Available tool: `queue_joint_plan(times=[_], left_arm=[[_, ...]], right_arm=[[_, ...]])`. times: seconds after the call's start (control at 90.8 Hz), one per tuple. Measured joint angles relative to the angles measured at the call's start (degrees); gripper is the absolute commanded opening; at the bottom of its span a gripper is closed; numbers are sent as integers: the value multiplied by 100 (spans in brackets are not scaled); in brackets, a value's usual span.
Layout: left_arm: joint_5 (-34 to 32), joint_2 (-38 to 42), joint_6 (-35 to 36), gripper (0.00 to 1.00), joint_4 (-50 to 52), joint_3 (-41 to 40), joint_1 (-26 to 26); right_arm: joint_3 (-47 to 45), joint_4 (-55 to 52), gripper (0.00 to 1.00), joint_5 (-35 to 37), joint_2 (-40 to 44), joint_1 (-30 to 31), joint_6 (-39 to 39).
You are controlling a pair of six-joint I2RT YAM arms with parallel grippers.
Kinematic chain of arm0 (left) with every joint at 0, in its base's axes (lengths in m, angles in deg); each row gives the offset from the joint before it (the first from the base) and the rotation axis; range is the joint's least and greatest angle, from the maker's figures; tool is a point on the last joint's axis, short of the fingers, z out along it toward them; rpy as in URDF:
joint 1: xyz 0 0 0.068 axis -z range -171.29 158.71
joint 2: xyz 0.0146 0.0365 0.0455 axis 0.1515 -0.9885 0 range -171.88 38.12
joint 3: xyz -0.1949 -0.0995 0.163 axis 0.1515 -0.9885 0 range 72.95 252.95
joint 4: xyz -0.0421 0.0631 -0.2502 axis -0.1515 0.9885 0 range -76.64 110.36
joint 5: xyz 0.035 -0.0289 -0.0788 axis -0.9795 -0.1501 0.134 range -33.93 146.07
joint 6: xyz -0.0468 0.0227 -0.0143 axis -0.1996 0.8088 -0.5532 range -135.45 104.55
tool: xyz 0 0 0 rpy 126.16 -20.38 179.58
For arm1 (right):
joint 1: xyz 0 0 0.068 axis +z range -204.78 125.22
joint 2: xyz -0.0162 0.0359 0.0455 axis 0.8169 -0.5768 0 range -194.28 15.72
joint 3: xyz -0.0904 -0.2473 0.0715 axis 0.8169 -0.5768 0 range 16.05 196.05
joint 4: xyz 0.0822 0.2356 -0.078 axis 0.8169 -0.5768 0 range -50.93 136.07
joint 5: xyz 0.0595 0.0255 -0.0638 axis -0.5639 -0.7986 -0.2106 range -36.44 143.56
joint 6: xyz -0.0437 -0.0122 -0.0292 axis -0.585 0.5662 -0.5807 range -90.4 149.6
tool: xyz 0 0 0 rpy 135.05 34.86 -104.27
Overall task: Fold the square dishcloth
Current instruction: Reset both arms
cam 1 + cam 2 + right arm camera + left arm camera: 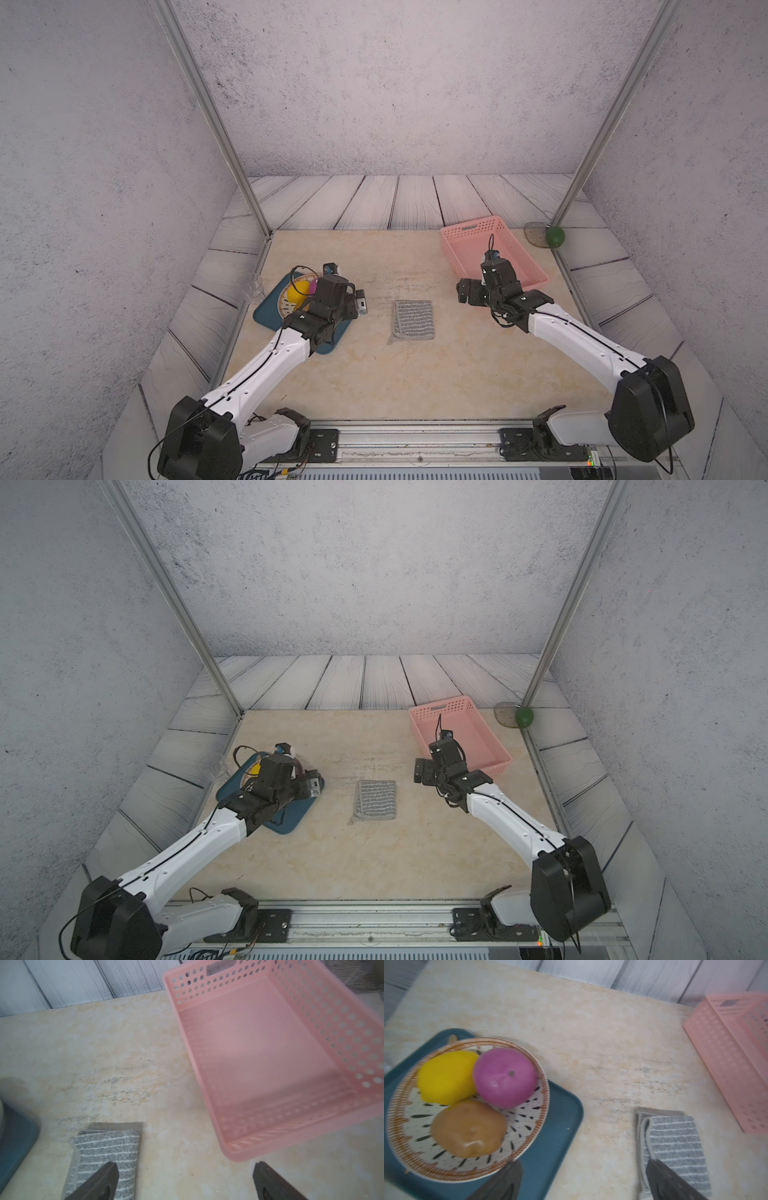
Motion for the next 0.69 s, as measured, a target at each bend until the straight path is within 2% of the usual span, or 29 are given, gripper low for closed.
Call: queue_joint_plan(times=[0.187, 0.363, 0.528, 0.694], left_arm=[[-697, 188, -63, 100, -4, -380, -507], [-1139, 317, -13, 100, -219, -540, -990], [-1318, 350, 278, 100, -728, -678, -1410], [-1145, 186, 702, 100, -1429, -973, -1895]], right_arm=[[-505, 24, 99, 863, 629, -232, -153], [-1281, 590, 99, 1572, 1123, -435, -448], [-1950, 1283, 99, 1888, 1287, -715, -756], [-2483, 2028, 99, 1941, 1300, -1014, -1069]])
